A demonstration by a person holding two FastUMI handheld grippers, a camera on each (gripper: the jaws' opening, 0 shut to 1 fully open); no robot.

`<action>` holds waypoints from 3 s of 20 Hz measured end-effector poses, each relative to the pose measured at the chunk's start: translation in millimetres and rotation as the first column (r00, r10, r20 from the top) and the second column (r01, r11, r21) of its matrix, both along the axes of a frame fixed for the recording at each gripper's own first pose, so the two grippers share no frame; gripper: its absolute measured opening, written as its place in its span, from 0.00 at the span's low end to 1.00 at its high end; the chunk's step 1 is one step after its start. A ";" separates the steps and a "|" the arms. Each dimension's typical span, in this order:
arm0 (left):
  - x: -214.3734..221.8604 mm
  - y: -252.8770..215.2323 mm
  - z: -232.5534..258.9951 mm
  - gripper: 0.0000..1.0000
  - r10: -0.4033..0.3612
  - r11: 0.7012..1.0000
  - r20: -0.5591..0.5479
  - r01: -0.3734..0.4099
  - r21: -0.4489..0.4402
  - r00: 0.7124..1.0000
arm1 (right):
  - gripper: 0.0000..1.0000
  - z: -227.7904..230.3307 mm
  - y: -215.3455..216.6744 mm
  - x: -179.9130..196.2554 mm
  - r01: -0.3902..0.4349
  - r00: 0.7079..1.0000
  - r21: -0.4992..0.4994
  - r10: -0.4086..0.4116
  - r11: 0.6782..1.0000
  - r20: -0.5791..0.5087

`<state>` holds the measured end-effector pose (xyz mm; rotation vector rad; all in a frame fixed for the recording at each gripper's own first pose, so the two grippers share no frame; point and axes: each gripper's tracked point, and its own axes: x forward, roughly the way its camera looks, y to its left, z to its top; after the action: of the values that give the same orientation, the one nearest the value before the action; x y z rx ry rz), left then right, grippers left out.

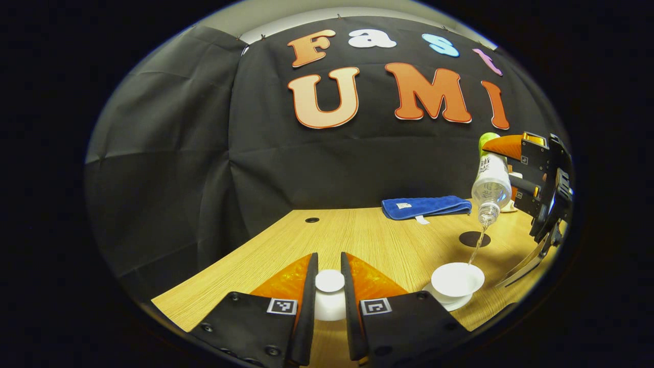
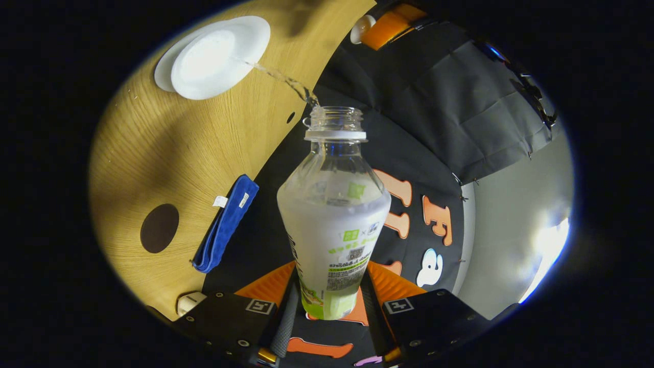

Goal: Open the teacup lid with one hand, grasp the water bottle and pour water into the teacup with the other hand; after pouring, place the water bottle on the coaster and then close the teacup lid.

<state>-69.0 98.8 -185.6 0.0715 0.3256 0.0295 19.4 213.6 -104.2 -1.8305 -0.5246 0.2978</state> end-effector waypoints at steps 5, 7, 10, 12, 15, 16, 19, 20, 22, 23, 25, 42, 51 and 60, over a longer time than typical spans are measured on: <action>-1.7 1.2 2.2 0.31 0.007 1.000 0.005 -0.007 0.005 1.000 | 0.63 -1.5 2.7 -4.7 -0.020 1.000 -0.023 0.020 1.000 0.013; -2.9 1.0 2.2 0.31 0.009 1.000 0.003 -0.009 0.005 1.000 | 0.63 -4.8 3.4 -7.0 -0.028 0.999 -0.044 0.029 0.999 0.015; -3.9 0.8 0.7 0.29 0.009 1.000 0.003 -0.009 0.004 1.000 | 0.63 -11.4 3.2 -10.1 -0.026 1.000 -0.064 0.026 0.998 0.007; -3.9 1.1 0.8 0.31 0.010 1.000 0.006 -0.010 0.011 1.000 | 0.63 -17.4 5.6 -12.8 -0.036 0.999 -0.074 0.036 0.997 0.003; -4.2 0.4 0.5 0.31 0.005 1.000 0.002 -0.005 0.008 1.000 | 0.66 -22.4 9.7 -15.0 -0.050 0.998 -0.108 0.053 0.993 0.019; -4.4 1.2 0.5 0.31 0.006 1.000 0.005 -0.007 0.009 1.000 | 0.63 -24.9 10.1 -15.3 -0.054 0.998 -0.114 0.057 0.992 0.020; -4.7 1.0 0.3 0.31 0.006 1.000 0.005 -0.006 0.008 1.000 | 0.63 -26.2 14.9 -17.6 -0.072 0.997 -0.138 0.077 0.988 0.030; -4.5 0.9 0.5 0.31 0.008 1.000 0.005 -0.008 0.009 1.000 | 0.63 -28.2 15.4 -17.0 -0.077 0.996 -0.144 0.081 0.987 0.025; -4.9 1.5 0.3 0.31 0.010 1.000 0.009 -0.010 0.009 1.000 | 0.63 -31.1 14.5 -17.6 -0.069 0.997 -0.133 0.071 0.989 0.011; -4.5 0.3 0.4 0.31 0.007 1.000 0.010 -0.007 0.010 1.000 | 0.63 -32.4 14.3 -16.3 -0.063 0.998 -0.119 0.063 0.991 -0.002; -4.2 0.0 0.3 0.31 0.006 1.000 0.015 -0.006 0.012 1.000 | 0.63 -36.7 13.7 -16.1 -0.052 0.998 -0.076 0.049 0.996 -0.051; 0.6 -37.6 19.0 0.31 -0.054 0.995 0.066 0.059 -0.076 0.996 | 0.64 -136.1 -15.2 -25.3 0.484 0.620 0.454 0.074 0.748 -0.781; 11.1 -108.8 24.4 0.31 -0.186 0.971 0.082 0.196 -0.138 0.979 | 0.64 -131.1 -67.0 2.3 0.728 0.492 0.546 0.238 0.415 -0.837; 2.3 -167.2 22.2 0.31 -0.280 0.942 0.076 0.289 -0.172 0.957 | 0.64 -130.8 -84.5 29.2 0.799 0.458 0.564 0.397 0.208 -0.796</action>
<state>-66.6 -68.4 -163.3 -0.0639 0.2637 -0.2852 48.6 129.1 -235.0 -0.1988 0.4087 0.4674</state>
